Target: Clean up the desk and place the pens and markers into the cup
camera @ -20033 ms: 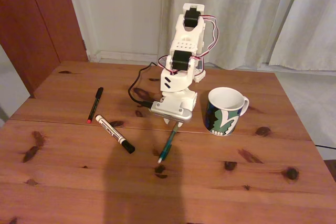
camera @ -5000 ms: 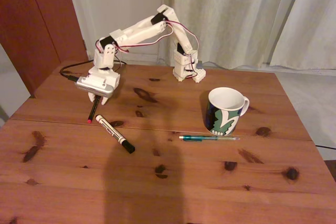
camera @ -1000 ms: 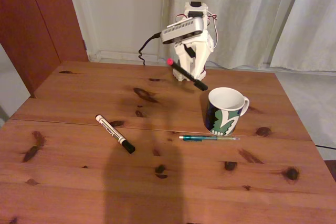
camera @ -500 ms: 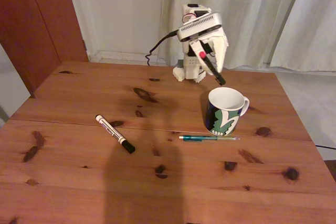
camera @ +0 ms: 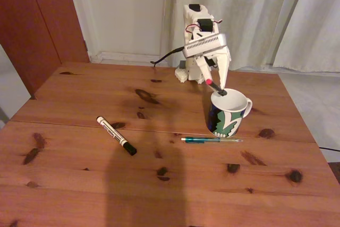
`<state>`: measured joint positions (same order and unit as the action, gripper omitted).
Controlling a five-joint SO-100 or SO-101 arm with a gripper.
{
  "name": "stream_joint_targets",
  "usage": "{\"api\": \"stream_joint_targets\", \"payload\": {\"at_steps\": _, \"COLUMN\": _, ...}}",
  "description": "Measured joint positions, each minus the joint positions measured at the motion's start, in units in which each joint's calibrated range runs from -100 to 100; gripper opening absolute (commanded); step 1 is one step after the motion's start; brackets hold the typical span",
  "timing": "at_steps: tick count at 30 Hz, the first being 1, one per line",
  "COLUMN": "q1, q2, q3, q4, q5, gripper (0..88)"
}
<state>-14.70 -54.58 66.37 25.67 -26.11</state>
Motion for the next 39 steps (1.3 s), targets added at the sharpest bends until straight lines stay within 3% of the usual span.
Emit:
{"api": "stream_joint_targets", "payload": {"at_steps": 26, "q1": 1.7, "q2": -0.1, "q3": 3.1, "q4": 0.0, "q5": -1.3, "gripper": 0.6}}
{"api": "stream_joint_targets", "payload": {"at_steps": 39, "q1": -3.9, "q2": -0.1, "q3": 3.1, "q4": 0.0, "q5": -1.4, "gripper": 0.6}}
